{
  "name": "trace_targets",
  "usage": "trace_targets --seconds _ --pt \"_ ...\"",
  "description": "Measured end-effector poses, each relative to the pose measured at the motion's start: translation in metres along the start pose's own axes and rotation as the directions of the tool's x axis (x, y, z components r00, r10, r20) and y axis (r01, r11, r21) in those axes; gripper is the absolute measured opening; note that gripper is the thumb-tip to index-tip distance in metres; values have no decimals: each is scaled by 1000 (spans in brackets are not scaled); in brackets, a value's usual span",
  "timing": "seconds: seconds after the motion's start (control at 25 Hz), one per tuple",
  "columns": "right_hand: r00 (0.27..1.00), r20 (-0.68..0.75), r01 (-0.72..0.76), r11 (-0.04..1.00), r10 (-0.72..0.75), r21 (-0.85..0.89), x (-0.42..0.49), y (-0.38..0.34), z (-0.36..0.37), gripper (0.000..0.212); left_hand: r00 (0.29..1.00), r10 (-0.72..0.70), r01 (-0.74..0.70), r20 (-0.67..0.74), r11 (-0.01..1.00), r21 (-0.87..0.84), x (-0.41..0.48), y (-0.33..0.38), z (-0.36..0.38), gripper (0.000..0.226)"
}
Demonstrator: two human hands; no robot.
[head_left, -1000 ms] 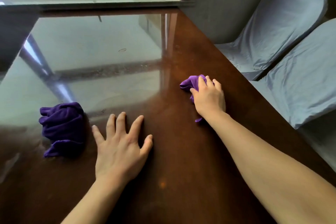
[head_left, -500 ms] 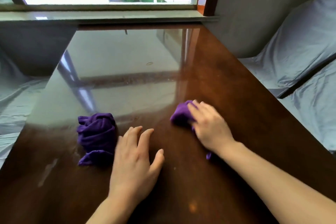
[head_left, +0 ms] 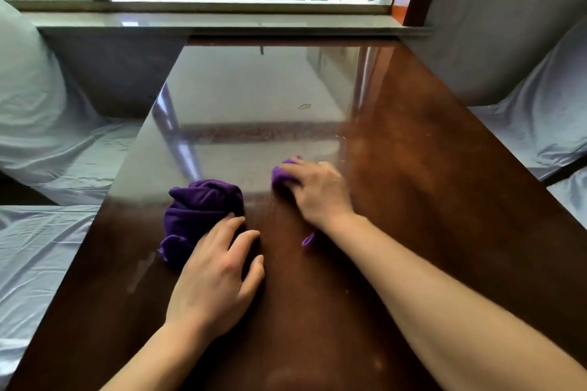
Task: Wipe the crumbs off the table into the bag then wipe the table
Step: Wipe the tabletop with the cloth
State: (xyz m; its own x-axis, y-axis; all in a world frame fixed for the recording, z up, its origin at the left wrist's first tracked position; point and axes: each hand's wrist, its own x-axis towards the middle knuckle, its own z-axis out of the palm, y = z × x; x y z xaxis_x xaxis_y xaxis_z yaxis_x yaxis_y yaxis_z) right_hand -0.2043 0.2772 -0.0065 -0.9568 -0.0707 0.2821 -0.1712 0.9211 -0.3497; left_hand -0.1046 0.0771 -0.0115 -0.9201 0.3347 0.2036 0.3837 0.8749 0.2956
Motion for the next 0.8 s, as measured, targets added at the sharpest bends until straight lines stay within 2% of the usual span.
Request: trace_targets --seconds 0.04,0.12,0.24,0.36,0.44,0.48,0.56,0.64,0.72,0.8 --pt "997 34 65 998 -66 21 -6 -17 4 30 1000 2 -3 -29 1000 -21 0 1 -2 37" --pt "994 55 91 993 -96 76 -20 -41 5 32 998 9 -12 -58 998 -61 -3 1 -9 26" --pt "974 130 170 977 -187 129 -68 -48 -10 38 998 45 -49 -36 992 -119 -23 -7 -23 17" --pt "910 151 363 918 -387 162 -138 -43 -28 38 995 93 -96 -29 989 -109 -59 -22 -30 17" --pt "898 125 413 906 -421 86 -141 -26 -29 39 996 80 -82 -29 994 -70 -74 -26 -28 24" --pt "921 111 374 927 -374 20 -126 -20 -28 42 998 54 -54 -17 997 -47 -77 -24 -24 28" --pt "982 76 177 980 -171 -90 -81 -27 -17 46 1000 -19 19 4 1000 -16 -80 -18 -20 35" --pt "999 43 18 987 -12 -162 -40 -43 2 46 999 -40 41 -3 999 10 -79 -15 -18 36" --pt "999 25 -38 985 43 -169 -28 -52 14 43 999 -39 38 -23 999 -2 -81 -19 -17 34" --pt "1000 18 -18 988 21 -154 -52 -57 10 43 997 -52 49 -54 997 -51 -82 -21 -19 32"
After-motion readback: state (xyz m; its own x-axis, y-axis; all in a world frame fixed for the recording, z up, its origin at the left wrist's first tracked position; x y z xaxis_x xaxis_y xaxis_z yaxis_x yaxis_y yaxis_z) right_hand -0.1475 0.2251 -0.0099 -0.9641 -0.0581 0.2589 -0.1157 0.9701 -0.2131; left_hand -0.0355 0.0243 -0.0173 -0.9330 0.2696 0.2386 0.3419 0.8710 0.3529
